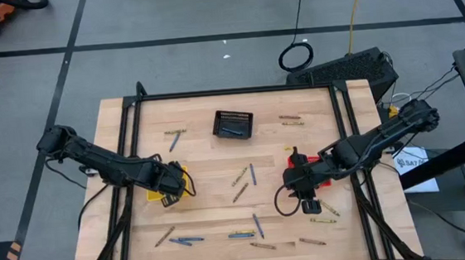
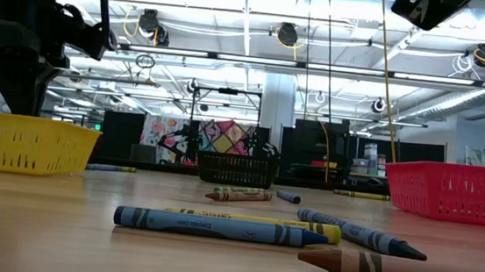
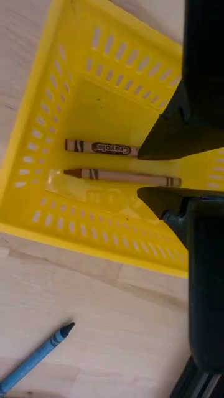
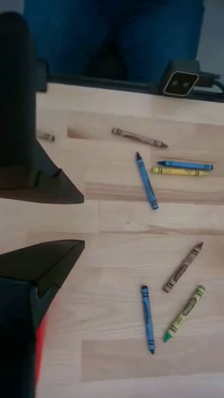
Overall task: Sort crayons
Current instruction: Put the blue crayon into the black bin
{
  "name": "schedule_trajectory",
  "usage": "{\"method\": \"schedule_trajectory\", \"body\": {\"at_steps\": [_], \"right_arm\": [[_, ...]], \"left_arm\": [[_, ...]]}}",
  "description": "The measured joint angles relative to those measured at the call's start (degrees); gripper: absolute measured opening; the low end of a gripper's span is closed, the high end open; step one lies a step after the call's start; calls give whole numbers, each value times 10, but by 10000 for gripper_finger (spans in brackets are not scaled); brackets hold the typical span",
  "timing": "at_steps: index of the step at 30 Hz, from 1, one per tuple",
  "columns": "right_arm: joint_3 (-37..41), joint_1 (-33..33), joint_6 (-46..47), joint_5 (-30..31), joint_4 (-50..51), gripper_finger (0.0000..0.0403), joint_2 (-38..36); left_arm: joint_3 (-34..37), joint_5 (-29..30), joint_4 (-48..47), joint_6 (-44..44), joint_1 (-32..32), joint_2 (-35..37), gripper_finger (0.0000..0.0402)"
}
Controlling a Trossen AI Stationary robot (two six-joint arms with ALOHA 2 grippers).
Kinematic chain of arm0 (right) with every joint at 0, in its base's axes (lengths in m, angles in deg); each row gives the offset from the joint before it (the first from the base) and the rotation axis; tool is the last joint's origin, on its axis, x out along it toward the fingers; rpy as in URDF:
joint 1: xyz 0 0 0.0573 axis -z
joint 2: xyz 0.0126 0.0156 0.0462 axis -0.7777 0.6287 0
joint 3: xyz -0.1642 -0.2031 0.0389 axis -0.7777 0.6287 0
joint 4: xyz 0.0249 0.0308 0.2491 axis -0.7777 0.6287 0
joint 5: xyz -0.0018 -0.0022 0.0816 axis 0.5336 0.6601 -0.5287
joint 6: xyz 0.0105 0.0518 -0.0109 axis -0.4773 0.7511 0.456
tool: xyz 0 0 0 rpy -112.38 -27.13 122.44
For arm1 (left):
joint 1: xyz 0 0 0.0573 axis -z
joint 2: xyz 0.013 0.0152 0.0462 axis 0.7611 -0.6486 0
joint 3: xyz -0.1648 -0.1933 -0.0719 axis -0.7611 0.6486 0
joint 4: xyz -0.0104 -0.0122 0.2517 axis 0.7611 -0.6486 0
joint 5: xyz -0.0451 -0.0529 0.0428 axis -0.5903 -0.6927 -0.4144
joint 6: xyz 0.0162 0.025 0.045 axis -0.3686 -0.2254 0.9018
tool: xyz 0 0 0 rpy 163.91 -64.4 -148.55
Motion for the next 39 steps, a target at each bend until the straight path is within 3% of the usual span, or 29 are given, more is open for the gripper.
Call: {"method": "schedule_trajectory", "body": {"at_steps": [8, 16, 20, 31, 39], "right_arm": [[0, 2, -25, -2, -52, 91, 51], [0, 2, -155, -3, -92, 91, 98], [0, 5, -156, -3, -93, 91, 105], [0, 6, 20, 5, -93, 91, 105], [0, 6, 261, 120, -96, 91, 108]], "left_arm": [[0, 1, 24, -56, 0, 0, 75], [-1, 1, 43, -86, 0, 0, 75], [-1, 1, 50, -90, 0, 0, 75], [-1, 1, 53, -90, 0, 0, 75], [-1, -16, 92, -89, 3, 0, 75]]}}
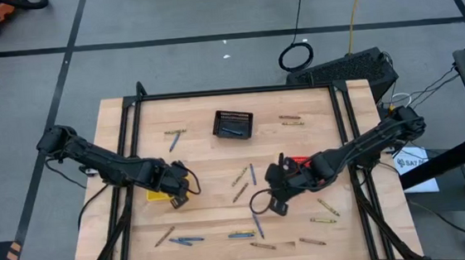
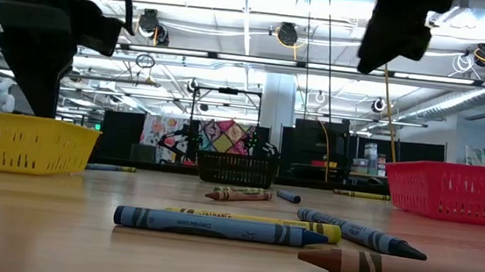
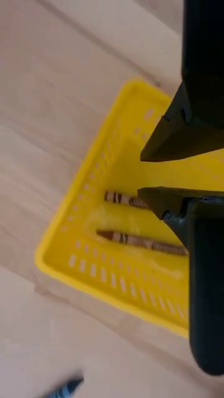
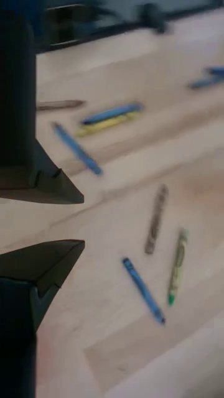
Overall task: Sort crayons
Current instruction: Put the blue crayon into the black bin
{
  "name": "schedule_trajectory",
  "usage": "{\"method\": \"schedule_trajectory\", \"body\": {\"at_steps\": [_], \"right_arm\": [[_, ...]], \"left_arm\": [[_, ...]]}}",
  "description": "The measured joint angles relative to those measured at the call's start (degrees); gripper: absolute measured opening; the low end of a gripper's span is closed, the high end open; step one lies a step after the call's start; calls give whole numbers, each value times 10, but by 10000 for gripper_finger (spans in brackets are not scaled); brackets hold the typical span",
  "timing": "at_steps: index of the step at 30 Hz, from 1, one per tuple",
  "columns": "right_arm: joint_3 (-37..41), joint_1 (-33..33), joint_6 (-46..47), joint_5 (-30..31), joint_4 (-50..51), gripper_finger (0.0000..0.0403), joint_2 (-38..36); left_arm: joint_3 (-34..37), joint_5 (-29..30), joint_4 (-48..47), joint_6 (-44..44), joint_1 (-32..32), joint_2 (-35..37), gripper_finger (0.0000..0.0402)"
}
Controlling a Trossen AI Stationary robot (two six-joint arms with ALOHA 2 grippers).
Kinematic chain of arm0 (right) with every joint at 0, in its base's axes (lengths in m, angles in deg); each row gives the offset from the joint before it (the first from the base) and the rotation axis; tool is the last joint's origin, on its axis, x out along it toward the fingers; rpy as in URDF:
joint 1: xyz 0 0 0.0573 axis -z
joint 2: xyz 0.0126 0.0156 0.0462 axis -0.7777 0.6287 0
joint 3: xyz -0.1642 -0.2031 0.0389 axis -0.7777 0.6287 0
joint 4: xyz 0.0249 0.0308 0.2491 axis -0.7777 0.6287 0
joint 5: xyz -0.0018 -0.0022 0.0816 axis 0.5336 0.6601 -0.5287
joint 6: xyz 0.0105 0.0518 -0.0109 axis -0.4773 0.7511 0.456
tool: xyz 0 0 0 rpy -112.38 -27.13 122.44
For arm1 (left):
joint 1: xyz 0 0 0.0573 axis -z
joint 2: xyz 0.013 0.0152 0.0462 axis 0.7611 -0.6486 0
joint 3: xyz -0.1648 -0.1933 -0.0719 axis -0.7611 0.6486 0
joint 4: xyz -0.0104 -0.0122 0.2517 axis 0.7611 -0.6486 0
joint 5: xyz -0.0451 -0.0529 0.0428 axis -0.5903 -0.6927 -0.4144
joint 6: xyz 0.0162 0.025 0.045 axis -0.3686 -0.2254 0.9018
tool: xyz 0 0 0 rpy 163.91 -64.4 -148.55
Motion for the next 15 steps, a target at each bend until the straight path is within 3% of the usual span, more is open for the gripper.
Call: {"method": "schedule_trajectory", "body": {"at_steps": [8, 15], "right_arm": [[0, -15, 134, -1, -30, 91, 12], [0, -35, 216, -3, -69, 91, 70]], "left_arm": [[0, -12, 12, 5, 0, 0, 75], [0, -13, 11, 74, 0, 0, 75]]}}
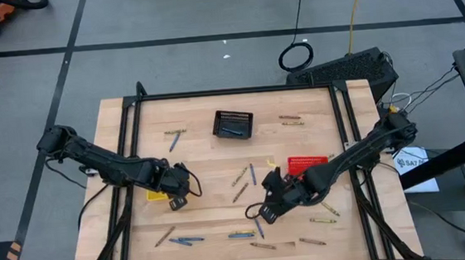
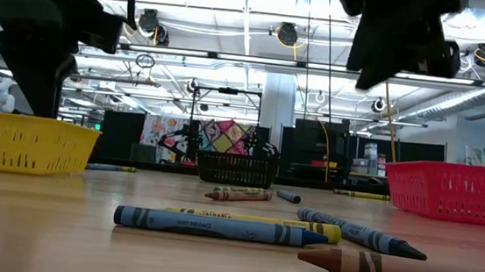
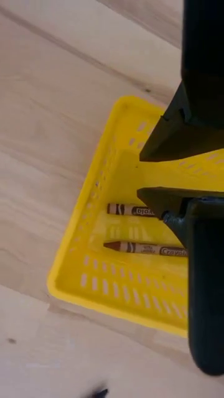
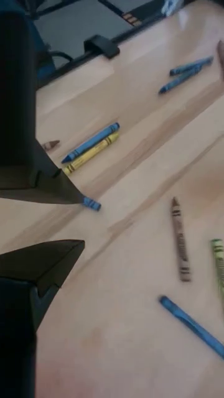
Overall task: Sort crayons
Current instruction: Put the blue crayon into the black bin
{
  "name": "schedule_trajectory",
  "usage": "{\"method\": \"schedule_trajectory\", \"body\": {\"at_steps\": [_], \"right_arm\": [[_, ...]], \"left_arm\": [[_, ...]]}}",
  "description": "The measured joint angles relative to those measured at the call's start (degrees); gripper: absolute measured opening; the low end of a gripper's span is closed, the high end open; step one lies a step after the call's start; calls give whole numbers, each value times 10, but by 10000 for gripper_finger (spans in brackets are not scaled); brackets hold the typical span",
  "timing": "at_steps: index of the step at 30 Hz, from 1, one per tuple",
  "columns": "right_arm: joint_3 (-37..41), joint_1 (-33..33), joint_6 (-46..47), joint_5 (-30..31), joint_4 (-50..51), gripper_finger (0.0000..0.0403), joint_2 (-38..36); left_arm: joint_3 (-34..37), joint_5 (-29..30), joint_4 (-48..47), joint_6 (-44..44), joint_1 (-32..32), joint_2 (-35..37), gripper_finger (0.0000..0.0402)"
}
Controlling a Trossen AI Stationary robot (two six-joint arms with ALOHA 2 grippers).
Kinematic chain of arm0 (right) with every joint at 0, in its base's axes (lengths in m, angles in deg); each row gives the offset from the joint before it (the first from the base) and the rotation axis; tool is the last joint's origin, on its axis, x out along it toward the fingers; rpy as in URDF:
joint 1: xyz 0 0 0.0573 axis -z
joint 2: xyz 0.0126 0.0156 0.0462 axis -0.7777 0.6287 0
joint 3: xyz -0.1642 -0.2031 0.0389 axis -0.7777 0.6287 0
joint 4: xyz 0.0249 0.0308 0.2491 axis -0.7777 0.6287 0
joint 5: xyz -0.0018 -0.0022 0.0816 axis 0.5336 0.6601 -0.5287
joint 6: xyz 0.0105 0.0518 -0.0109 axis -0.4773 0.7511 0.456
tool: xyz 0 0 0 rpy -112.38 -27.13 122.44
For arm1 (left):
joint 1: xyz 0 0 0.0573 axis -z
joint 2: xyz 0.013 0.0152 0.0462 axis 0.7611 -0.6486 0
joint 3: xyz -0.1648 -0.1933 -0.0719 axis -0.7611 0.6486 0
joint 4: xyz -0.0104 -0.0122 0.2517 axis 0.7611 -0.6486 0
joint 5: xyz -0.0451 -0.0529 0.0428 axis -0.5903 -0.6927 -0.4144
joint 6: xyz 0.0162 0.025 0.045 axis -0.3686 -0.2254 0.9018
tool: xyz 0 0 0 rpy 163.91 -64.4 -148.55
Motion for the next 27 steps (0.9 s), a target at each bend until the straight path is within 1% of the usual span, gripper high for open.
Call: {"method": "schedule_trajectory", "body": {"at_steps": [6, 12, 15, 21, 27], "right_arm": [[0, -4, 66, -25, -60, 91, 63], [0, -3, 110, -48, -142, 91, 99], [0, -3, 114, -59, -146, 91, 101], [0, -7, 120, -58, -147, 91, 101], [0, -8, 135, -57, -141, 91, 119]], "left_arm": [[0, -17, -1, 73, 0, 0, 75], [0, -17, -2, 159, 0, 0, 75], [0, -17, -3, 188, 0, 0, 75], [0, -16, -22, 244, -1, 0, 75], [0, -16, -22, 276, -1, 0, 75]]}}
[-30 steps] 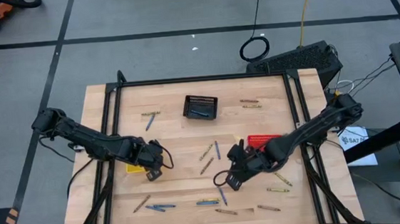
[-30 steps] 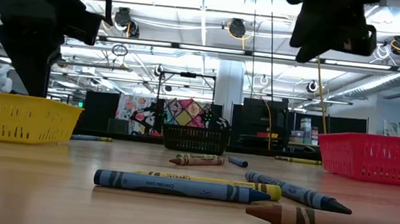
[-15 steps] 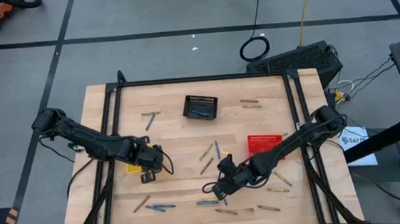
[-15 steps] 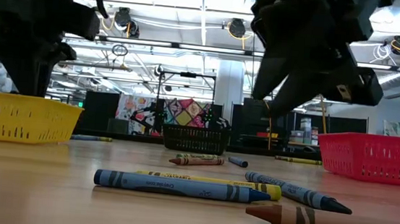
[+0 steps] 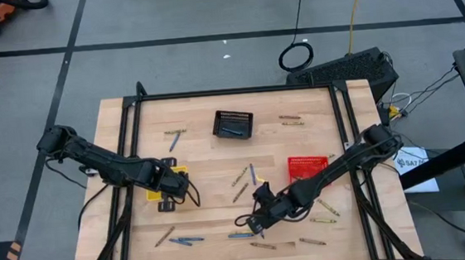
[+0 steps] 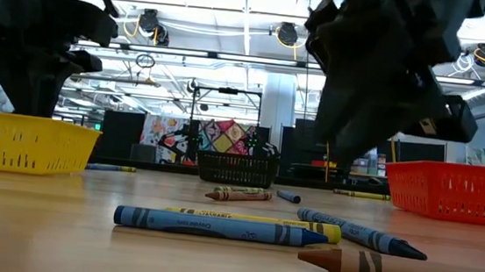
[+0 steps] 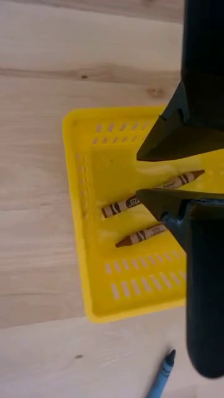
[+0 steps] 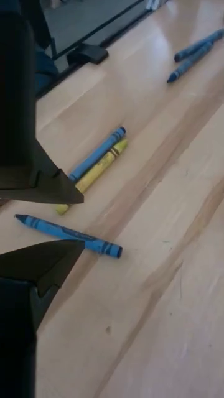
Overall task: Sort crayons
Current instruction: Put the blue crayon into the black bin
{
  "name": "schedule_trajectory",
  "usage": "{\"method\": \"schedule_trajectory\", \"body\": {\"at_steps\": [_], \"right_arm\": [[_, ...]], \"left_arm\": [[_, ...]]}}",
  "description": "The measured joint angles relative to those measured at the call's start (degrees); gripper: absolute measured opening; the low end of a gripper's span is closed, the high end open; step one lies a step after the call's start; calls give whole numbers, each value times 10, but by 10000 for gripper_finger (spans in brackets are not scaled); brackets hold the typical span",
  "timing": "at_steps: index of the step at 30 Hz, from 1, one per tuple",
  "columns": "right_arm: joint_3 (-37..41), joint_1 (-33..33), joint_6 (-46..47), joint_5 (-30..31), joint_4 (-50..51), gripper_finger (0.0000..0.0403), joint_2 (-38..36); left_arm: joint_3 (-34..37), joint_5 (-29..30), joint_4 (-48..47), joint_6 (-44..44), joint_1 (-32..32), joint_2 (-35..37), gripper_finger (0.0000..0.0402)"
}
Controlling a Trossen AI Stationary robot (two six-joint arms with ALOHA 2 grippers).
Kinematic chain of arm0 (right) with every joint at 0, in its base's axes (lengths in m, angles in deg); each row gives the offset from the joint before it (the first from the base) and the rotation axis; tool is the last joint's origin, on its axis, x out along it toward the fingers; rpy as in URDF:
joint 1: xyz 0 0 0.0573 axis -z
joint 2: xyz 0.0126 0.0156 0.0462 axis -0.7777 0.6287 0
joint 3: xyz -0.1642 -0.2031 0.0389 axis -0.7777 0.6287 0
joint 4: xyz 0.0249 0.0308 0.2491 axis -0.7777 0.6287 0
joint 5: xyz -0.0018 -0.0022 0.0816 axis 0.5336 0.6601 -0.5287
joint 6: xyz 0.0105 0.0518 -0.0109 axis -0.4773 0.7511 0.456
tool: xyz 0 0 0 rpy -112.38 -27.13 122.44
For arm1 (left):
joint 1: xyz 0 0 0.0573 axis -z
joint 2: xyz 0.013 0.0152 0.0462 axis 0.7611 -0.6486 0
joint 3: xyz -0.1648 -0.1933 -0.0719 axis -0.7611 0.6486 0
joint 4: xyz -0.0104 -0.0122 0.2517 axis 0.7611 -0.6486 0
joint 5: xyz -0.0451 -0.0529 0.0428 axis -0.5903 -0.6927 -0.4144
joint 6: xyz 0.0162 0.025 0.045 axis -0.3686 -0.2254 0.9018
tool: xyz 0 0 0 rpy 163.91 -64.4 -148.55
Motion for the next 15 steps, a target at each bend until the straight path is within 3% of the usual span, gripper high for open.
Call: {"method": "schedule_trajectory", "body": {"at_steps": [15], "right_arm": [[0, -4, 26, -19, -12, 91, 49]], "left_arm": [[0, 7, -9, 14, -1, 0, 75]]}}
